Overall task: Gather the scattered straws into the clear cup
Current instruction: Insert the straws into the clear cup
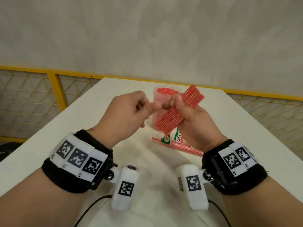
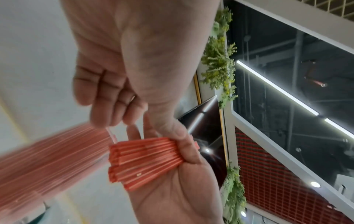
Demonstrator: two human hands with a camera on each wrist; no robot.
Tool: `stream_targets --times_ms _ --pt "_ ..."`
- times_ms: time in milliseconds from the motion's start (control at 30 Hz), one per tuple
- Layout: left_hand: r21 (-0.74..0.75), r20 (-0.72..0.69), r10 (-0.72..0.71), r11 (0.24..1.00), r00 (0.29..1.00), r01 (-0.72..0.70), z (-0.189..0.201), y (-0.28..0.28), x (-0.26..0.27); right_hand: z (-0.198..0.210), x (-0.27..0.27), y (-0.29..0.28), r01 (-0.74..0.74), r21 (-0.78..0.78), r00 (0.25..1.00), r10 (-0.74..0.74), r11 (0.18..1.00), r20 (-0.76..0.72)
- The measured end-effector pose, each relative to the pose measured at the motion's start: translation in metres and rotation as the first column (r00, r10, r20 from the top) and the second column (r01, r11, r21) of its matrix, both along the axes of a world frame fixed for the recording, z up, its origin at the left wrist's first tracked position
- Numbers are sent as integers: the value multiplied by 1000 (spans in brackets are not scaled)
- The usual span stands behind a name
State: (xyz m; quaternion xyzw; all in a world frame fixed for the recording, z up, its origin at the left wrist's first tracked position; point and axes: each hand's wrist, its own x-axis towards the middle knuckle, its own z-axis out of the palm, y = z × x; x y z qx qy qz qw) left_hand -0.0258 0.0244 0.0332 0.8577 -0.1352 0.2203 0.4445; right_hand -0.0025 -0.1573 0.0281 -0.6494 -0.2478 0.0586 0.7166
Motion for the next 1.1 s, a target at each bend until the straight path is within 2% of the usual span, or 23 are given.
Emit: stream_targets --times_ms 67,133,233,300,400,467,567,667,800,900,1100 --pt "124 -141 -52 990 989 70 5 -3 5 12 5 -1 -61 59 996 64 996 -57" --pt "149 -249 -151 970 957 192 12 -6 13 24 9 0 -116 87 987 125 989 -98" --pt "-47 -369 -377 921 850 387 25 -8 24 39 14 4 -152 60 983 157 987 -98" --pt "-238 -388 -538 843 749 482 31 -9 29 47 17 8 -165 44 979 169 985 -110" --pt "-485 -338 -705 698 623 527 33 -13 41 55 26 12 -105 -39 990 101 994 -96" --pt "-582 -289 -758 624 584 521 32 -18 48 59 35 15 -87 -46 992 82 995 -94" --pt "-652 -273 -749 605 604 456 27 -23 57 62 48 18 -80 -49 991 75 996 -110" --pt "-667 -264 -690 635 674 389 26 -25 67 61 64 18 -4 -42 999 1 999 -53" --pt "-622 -247 -548 722 799 304 25 -26 79 59 80 15 236 55 970 -238 970 41" --pt "-584 -253 -473 770 844 257 18 -27 82 55 87 12 362 100 924 -371 927 91" --pt "-560 -251 -380 807 890 187 10 -30 82 51 93 10 375 103 919 -384 921 91"
